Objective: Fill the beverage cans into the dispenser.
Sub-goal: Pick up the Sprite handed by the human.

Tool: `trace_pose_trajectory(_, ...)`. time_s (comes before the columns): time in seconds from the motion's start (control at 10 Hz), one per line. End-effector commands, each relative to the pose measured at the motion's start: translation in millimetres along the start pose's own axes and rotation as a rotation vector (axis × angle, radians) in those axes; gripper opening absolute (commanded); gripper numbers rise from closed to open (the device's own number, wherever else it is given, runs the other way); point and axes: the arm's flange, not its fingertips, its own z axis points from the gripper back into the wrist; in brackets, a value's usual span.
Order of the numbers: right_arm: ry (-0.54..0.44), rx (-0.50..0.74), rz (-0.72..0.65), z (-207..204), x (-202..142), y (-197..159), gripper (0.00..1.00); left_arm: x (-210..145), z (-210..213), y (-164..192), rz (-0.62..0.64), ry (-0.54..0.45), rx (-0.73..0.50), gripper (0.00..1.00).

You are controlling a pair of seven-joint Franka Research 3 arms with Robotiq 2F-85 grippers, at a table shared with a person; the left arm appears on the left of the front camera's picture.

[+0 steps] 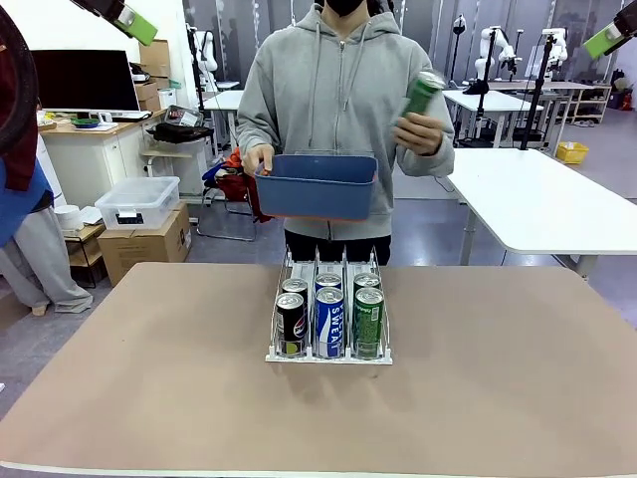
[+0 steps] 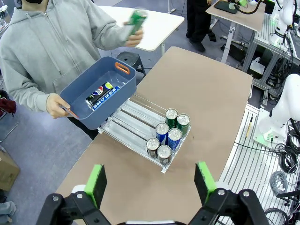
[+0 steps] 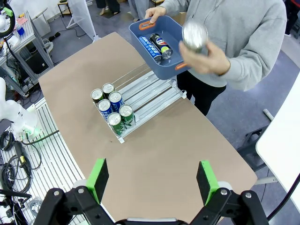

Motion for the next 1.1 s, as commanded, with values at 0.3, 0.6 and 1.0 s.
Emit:
trace_pose_trajectory(0.3,0.004,0.006,0.0,-0.5,-0.8,0.4,1.0,-0.3,0.9,0.8,0.002,0.0,0.008,1.0)
trace_pose_trajectory(0.6,0.004,0.006,0.0,-0.5,-0.8,0.4,1.0,-0.3,0.9,0.8,0.002,0.0,0.008,1.0)
trace_pose_trajectory(1.0,0.004,0.006,0.0,-0.5,-0.8,0.4,1.0,-0.3,0.9,0.8,0.002,0.0,0.008,1.0)
